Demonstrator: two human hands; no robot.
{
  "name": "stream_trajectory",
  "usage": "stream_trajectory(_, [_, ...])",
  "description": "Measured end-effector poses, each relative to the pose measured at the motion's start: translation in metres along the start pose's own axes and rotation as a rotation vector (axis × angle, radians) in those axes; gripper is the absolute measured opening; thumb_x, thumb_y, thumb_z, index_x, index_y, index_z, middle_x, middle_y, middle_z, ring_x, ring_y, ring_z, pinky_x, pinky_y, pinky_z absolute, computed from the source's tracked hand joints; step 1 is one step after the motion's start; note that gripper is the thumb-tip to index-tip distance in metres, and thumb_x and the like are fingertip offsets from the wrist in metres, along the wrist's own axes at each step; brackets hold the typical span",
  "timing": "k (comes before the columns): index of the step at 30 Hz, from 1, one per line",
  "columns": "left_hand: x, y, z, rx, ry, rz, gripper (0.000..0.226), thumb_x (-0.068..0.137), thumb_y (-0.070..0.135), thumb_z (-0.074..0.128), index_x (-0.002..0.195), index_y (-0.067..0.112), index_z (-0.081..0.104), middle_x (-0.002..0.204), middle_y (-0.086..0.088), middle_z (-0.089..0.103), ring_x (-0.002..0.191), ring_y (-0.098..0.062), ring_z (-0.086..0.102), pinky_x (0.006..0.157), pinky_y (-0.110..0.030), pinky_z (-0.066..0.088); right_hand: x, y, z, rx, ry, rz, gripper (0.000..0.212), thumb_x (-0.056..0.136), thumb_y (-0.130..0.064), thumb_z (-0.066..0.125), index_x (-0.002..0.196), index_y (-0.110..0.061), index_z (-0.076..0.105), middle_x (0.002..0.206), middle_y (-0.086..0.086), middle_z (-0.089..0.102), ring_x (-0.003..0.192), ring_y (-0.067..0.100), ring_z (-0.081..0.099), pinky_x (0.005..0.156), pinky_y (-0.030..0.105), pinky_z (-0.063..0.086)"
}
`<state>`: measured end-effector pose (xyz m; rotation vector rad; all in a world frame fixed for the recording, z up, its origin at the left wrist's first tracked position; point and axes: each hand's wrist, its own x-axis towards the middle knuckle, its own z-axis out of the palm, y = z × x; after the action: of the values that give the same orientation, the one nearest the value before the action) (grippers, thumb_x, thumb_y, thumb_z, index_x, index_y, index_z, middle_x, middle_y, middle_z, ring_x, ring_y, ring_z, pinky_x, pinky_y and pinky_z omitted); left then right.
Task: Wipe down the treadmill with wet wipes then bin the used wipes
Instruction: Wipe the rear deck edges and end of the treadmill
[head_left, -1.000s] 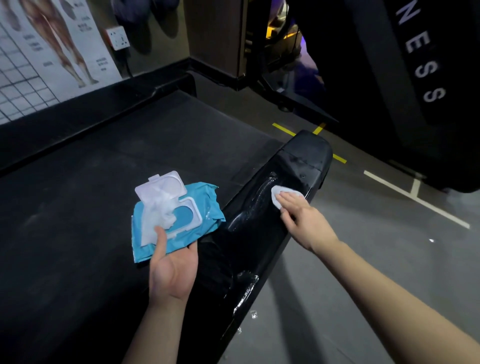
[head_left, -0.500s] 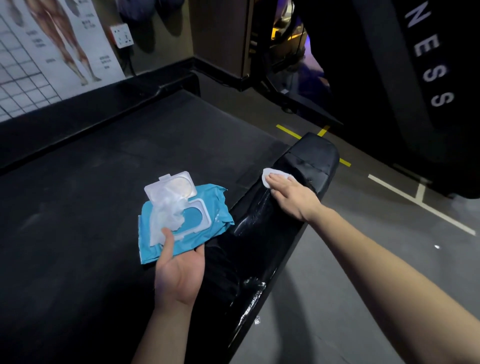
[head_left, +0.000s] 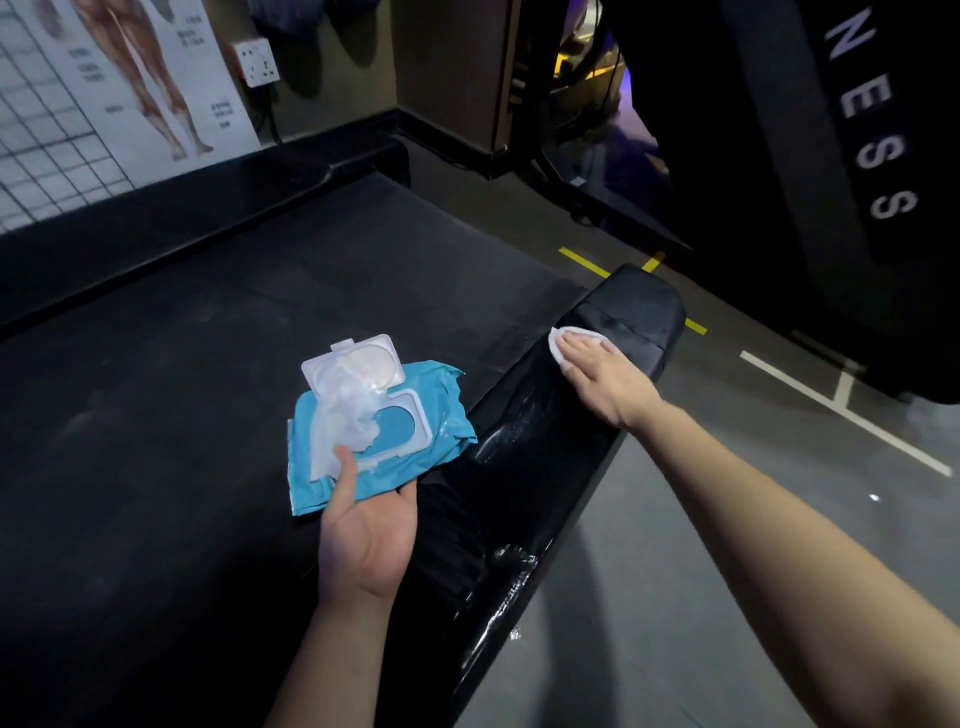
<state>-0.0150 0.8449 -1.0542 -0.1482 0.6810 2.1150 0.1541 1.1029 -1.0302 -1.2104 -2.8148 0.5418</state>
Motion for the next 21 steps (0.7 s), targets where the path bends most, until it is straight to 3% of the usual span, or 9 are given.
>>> stream_trajectory(4, [0.002,-0.002,0.001,0.011,0.000,-0.003,0.043,0.115,0.030,0.037,0.157,0.024,0.046,0.153,-0.002,0.059,0.142,-0.027,0.055,0.122,-0.051,0.037,0.004,-0.012,0.008,0.054,-0.019,0.066,0.048,0.110,-0.032,0.027,0.157,-0.022,0.033,0.165,-0.009,0.023,0.153,0.008,0.012,0.120,0.023,0.002])
stream_trajectory(8, [0.004,-0.001,-0.003,-0.007,0.014,-0.008,0.044,0.115,0.029,0.040,0.158,0.023,0.044,0.155,-0.003,0.057,0.143,-0.028,0.054,0.124,-0.051,0.033,-0.015,-0.024,0.020,0.082,-0.081,-0.013,0.047,0.110,-0.030,0.031,0.156,-0.024,0.034,0.164,-0.012,0.024,0.151,0.000,0.010,0.117,0.016,-0.004])
stream_trajectory(14, [0.002,-0.002,0.004,-0.065,0.097,0.010,0.043,0.111,0.029,0.049,0.153,0.020,0.051,0.150,-0.005,0.062,0.140,-0.027,0.057,0.120,-0.049,0.040,-0.055,-0.052,0.032,0.137,-0.137,-0.119,0.047,0.109,-0.029,0.033,0.156,-0.027,0.034,0.163,-0.015,0.026,0.143,-0.014,0.007,0.125,0.025,-0.002])
stream_trajectory(17, [0.004,0.010,0.002,-0.085,0.134,0.030,0.046,0.108,0.029,0.053,0.154,0.019,0.051,0.152,-0.007,0.060,0.138,-0.028,0.059,0.119,-0.049,0.042,-0.075,-0.061,0.035,0.143,-0.139,-0.192,0.046,0.109,-0.029,0.035,0.155,-0.026,0.036,0.158,-0.023,0.027,0.141,-0.018,0.009,0.120,0.014,-0.002])
stream_trajectory(19, [0.007,0.022,-0.006,-0.062,0.116,0.056,0.047,0.109,0.029,0.053,0.155,0.019,0.050,0.153,-0.007,0.059,0.138,-0.027,0.059,0.116,-0.048,0.044,-0.077,-0.063,0.029,0.189,-0.121,-0.243,0.039,0.108,-0.024,0.038,0.144,-0.016,0.051,0.151,-0.022,0.043,0.139,-0.020,0.019,0.114,0.006,0.006])
stream_trajectory(21, [0.010,0.031,-0.013,-0.014,0.103,0.057,0.045,0.110,0.028,0.052,0.155,0.019,0.049,0.151,-0.006,0.060,0.137,-0.027,0.060,0.115,-0.049,0.045,-0.064,-0.057,0.026,0.171,-0.094,-0.249,0.030,0.106,-0.017,0.041,0.126,-0.004,0.058,0.139,-0.004,0.055,0.138,0.002,0.040,0.114,0.011,0.016])
